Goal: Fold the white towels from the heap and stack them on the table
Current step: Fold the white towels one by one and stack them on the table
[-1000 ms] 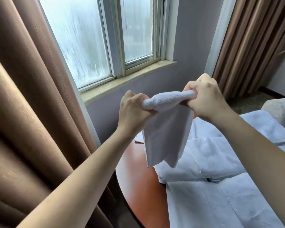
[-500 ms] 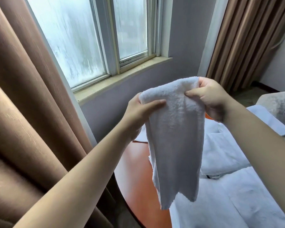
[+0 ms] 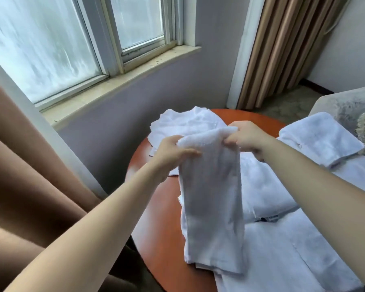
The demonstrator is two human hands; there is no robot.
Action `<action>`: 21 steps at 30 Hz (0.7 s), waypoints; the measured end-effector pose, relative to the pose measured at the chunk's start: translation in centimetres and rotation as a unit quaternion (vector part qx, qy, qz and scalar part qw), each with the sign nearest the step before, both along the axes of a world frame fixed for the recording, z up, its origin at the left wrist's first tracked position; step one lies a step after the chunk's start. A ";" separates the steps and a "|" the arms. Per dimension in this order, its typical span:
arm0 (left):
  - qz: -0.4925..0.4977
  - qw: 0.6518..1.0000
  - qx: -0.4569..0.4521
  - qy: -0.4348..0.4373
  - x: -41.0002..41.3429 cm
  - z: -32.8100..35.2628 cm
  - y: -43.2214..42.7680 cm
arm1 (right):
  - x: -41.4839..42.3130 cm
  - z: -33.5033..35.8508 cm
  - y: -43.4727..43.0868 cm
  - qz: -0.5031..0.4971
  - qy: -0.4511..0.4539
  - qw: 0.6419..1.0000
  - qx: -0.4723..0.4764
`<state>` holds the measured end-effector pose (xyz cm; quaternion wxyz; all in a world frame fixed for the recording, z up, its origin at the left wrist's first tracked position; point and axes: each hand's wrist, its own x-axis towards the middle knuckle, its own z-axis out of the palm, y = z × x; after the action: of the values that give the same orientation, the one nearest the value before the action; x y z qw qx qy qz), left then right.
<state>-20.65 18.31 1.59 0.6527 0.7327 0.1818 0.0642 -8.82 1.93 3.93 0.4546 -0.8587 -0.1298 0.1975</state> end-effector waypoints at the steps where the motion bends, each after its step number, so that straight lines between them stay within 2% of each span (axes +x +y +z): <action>1: 0.021 0.998 0.057 -0.007 1.1 -1.2 0.3 | 1.0 -1.1 0.4 0.004 -0.036 0.999 -0.006; 3: 0.063 0.986 0.155 -0.019 3.4 -3.1 0.7 | 2.8 -2.9 1.4 0.009 -0.126 0.992 -0.026; 5: 0.084 0.975 0.205 -0.032 5.0 -4.6 1.0 | 3.9 -4.3 1.8 0.031 -0.209 0.977 -0.034; 9: 0.054 0.953 0.289 -0.074 4.2 -7.9 1.5 | 3.7 -7.4 0.3 0.091 -0.282 0.955 0.013; 11: -0.002 0.909 0.393 -0.139 2.2 -10.1 1.7 | 1.8 -9.0 -1.0 0.154 -0.380 0.911 0.033; 13: -0.068 0.837 0.506 -0.195 -0.1 -12.3 1.8 | -1.0 -10.5 -2.4 0.251 -0.441 0.861 0.035; 15: -0.122 0.784 0.565 -0.229 -2.5 -14.4 1.4 | -3.7 -12.6 -4.0 0.332 -0.461 0.823 0.011; 18: -0.208 0.734 0.599 -0.243 -5.5 -17.5 0.4 | -6.8 -16.2 -6.1 0.422 -0.437 0.790 -0.080; 20: -0.274 0.724 0.595 -0.216 -6.8 -19.1 -0.5 | -8.0 -18.3 -7.3 0.454 -0.376 0.798 -0.127; 21: -0.302 0.728 0.585 -0.191 -7.1 -19.5 -0.8 | -8.3 -18.8 -7.7 0.449 -0.342 0.814 -0.135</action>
<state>-27.80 17.54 -17.91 0.1008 0.9578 -0.2515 0.0960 -17.14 -5.72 -14.91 0.1206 -0.7699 -0.6204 0.0889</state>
